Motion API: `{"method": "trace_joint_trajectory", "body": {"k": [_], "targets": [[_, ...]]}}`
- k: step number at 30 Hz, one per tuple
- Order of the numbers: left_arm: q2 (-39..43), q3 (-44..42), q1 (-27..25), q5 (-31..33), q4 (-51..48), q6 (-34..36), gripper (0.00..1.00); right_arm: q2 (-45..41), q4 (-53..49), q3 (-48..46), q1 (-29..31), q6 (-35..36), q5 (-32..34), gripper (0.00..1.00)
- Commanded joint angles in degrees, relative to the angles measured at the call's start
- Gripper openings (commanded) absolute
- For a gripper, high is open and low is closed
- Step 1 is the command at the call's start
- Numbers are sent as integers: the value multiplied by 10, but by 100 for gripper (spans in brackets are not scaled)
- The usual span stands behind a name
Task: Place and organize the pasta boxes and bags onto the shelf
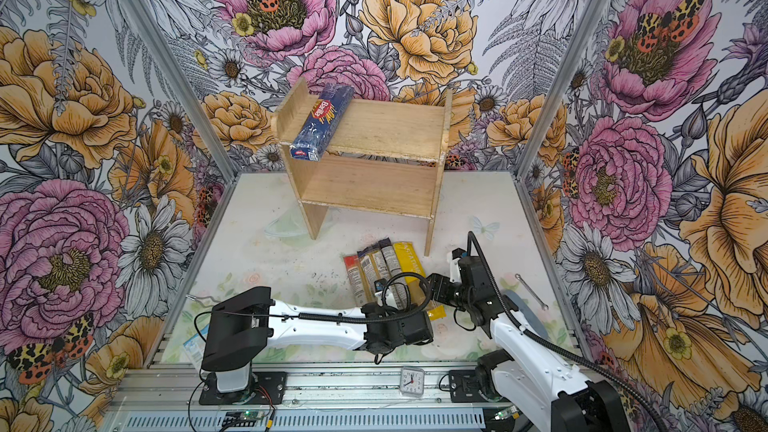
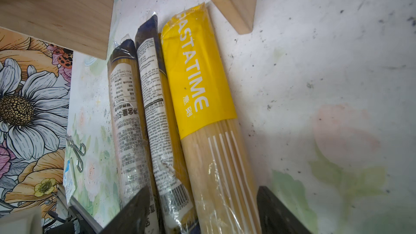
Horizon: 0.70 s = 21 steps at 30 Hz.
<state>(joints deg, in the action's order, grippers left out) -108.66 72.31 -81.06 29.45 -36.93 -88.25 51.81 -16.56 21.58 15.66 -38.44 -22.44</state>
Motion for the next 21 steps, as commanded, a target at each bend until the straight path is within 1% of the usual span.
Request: {"method": "trace_joint_trajectory", "body": {"k": [1, 6, 11, 17, 21], "targets": [[-12, 2, -7, -22, -17, -51, 99, -9, -1, -9, -3, -12, -14, 76], [-10, -5, -11, -11, -18, -60, 99, -26, -3, -20, -3, -18, -15, 74], [-27, -9, 2, -12, -32, -85, 99, -54, -5, -28, -2, -26, -11, 74], [-27, -37, 21, -14, -40, -112, 99, -41, -7, -22, -2, -23, -17, 74], [-22, -50, 28, -12, -44, -99, 99, -40, -7, -20, -3, -21, -11, 73]]}}
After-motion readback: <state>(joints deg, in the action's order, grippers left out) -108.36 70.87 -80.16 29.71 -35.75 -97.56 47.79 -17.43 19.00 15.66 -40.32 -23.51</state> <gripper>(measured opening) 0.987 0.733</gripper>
